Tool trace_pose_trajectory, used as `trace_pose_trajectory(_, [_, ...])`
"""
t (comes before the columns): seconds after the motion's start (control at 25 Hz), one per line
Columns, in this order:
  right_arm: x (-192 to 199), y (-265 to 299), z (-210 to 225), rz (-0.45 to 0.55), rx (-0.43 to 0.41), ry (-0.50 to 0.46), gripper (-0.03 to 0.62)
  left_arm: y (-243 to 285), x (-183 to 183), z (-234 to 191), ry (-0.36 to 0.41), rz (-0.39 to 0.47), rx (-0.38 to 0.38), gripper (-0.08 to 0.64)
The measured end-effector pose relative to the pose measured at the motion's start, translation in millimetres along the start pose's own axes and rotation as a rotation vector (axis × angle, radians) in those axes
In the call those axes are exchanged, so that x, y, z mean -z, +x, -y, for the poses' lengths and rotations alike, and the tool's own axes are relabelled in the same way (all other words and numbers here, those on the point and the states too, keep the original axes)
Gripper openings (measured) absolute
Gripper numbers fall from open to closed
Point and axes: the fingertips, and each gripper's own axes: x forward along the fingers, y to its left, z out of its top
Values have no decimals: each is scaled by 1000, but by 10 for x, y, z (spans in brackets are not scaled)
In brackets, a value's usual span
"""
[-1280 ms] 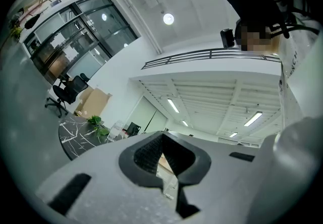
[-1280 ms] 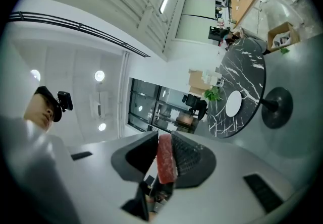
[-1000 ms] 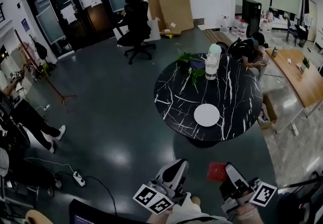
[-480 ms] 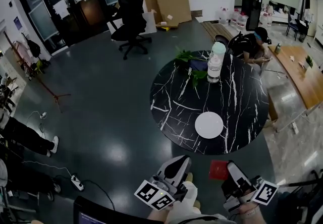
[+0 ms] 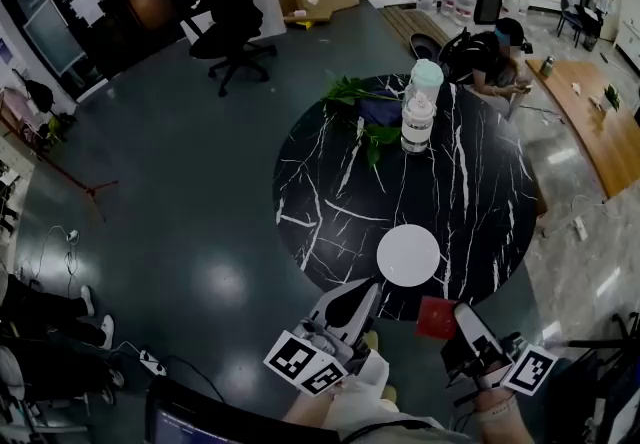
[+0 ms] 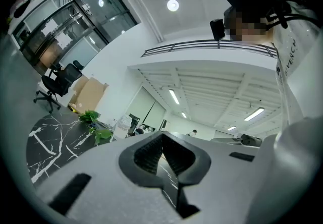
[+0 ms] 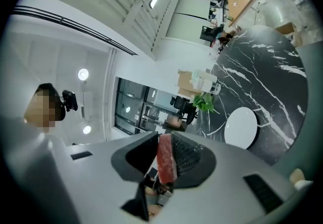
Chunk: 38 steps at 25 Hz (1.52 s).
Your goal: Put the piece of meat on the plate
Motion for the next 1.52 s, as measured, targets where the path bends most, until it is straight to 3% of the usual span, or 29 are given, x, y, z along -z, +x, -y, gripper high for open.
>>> trace_pose_trajectory(0.4, [-259,356,367,40,72,3,86,399,94,-481,-20,-65,30,8])
trace_pose_trajectory(0.8, [-392,515,920,31,139,31,86,555,282,-890,-1,-78,-44,8])
trace_pose_trajectory(1.08, [-300,764,1483,-64,165,55,86,578,499,-1140,3,-48,-123,8])
trace_pose_trajectory(1.28, [-238,1087,1743,-170,184,22,86,506,638,-1265,13,-41,-172,8])
trace_pose_trajectory(1.4, [-157,1185,1908,-231,241,34,86,462,685,-1318,6,-43,-187,8])
trace_pose_trajectory(1.52, [-68,1199,2056,-321,329,-22,86,436,707,-1349,4,-36,-199,8])
